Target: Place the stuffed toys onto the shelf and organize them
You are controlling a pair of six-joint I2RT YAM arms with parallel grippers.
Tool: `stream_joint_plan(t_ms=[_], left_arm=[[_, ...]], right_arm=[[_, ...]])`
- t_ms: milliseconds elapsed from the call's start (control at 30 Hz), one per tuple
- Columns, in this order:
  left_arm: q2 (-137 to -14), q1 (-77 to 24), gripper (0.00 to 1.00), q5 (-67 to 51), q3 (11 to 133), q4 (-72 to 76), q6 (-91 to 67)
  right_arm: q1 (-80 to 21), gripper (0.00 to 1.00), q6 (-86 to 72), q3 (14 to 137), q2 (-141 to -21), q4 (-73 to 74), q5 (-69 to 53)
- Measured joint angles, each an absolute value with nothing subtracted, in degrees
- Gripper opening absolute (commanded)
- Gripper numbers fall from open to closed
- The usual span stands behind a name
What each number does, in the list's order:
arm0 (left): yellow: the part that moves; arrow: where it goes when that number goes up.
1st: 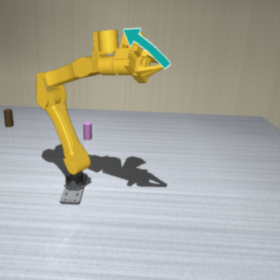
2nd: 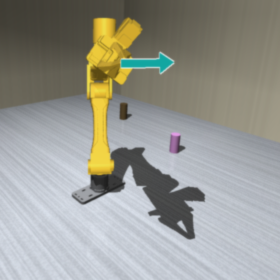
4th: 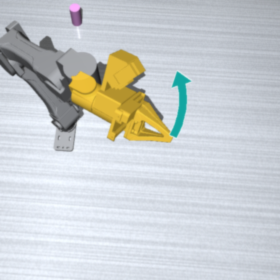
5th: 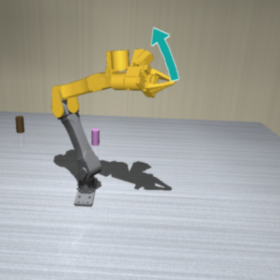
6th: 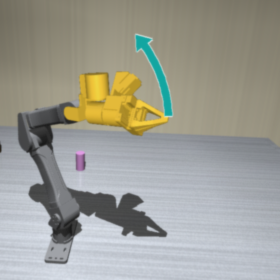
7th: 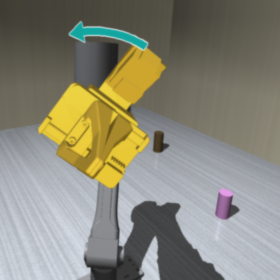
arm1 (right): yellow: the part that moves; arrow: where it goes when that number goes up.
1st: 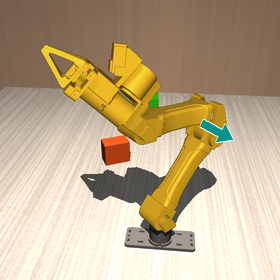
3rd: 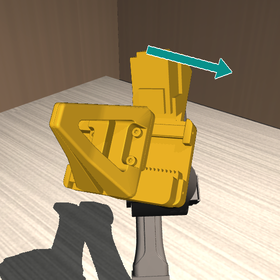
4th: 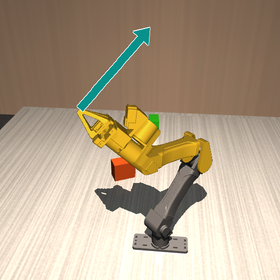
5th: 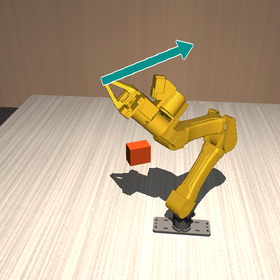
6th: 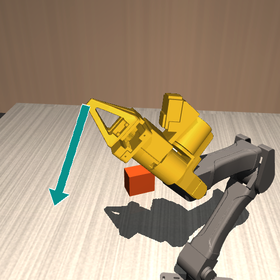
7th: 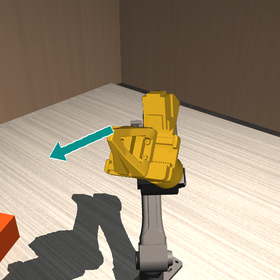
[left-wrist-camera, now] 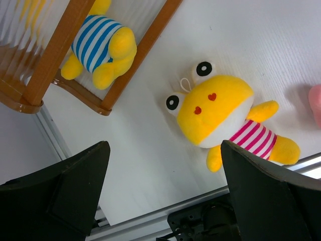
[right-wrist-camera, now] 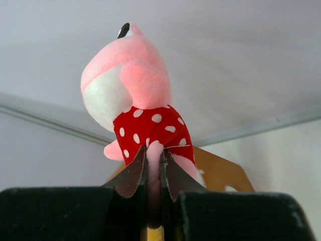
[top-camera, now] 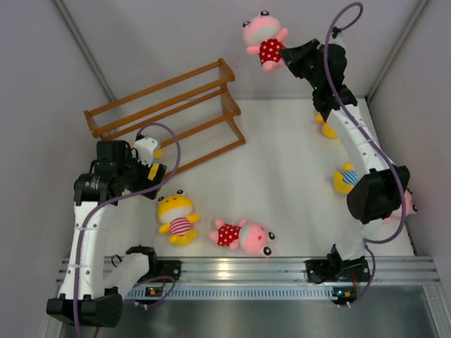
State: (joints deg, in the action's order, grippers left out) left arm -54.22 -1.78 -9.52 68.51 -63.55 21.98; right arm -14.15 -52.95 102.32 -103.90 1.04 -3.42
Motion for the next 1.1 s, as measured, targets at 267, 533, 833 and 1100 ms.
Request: stream_joint_plan(t_ms=[267,533,833,1100], left_arm=[[-51.7,-1.5,0.98,-9.6,68.8,-63.8,21.9],[-49.7,-1.2,0.98,-9.6,68.8,-64.1,21.9],[-49.0,-1.2,0.98,-9.6,68.2,-64.3,22.0],[-49.0,-1.2,0.98,-9.6,67.7,-64.3,22.0]], right_arm=[[-26.2,0.00,-50.8,116.6,-104.0,4.5,-2.7],[-35.2,0.00,-55.8,120.6,-114.3,7.7,0.2],[-35.7,0.00,-59.7,122.2,-119.3,10.3,2.8],[-35.7,0.14,-62.9,125.8,-122.5,9.7,3.6]])
